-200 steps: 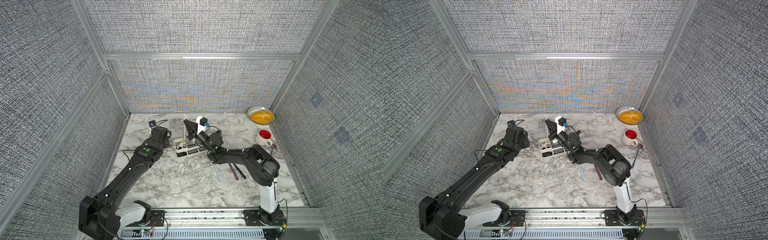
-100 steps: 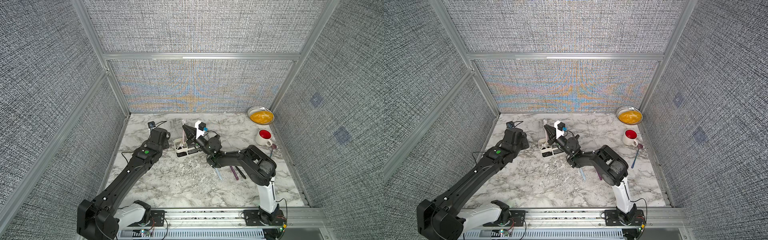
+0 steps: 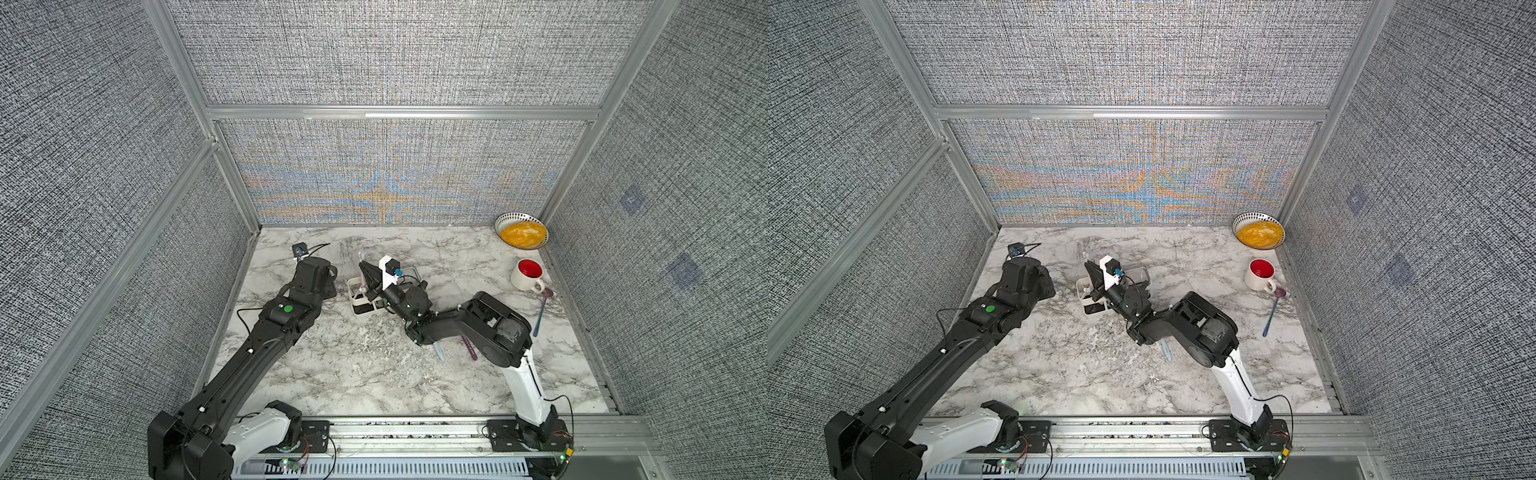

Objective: Place the toothbrush into the toothbrush holder
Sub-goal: Place the toothbrush in the toothbrush holder.

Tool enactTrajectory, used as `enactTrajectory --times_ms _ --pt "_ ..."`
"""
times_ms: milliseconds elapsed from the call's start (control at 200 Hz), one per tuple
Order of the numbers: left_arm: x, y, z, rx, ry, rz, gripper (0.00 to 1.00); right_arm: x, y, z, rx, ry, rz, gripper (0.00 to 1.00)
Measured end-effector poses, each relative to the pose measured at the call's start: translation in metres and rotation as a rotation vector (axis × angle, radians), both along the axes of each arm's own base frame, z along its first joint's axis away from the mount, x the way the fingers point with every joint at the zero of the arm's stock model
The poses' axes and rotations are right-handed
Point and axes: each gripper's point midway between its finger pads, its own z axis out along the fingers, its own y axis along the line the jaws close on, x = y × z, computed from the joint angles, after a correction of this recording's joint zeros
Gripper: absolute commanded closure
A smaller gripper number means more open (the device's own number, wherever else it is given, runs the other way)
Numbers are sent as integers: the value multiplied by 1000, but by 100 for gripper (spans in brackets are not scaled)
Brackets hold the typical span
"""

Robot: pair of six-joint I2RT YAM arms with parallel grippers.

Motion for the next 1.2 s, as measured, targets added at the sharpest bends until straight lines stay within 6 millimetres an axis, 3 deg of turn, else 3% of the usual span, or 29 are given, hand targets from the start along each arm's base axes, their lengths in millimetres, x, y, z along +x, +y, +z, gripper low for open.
enactTrajectory --times_ms 445,706,971,1201 --pt "1 -1 -6 6 15 -3 61 3 -9 -18 -30 -19 -74 95" --pt "0 -1 -8 7 19 -3 61 -2 -10 -27 -36 -11 -73 88" --pt "0 0 -11 9 24 -4 61 -10 -8 -25 -40 -15 -67 64" --pt "-1 0 -10 8 21 -4 61 -16 -15 -9 -26 -30 -76 52"
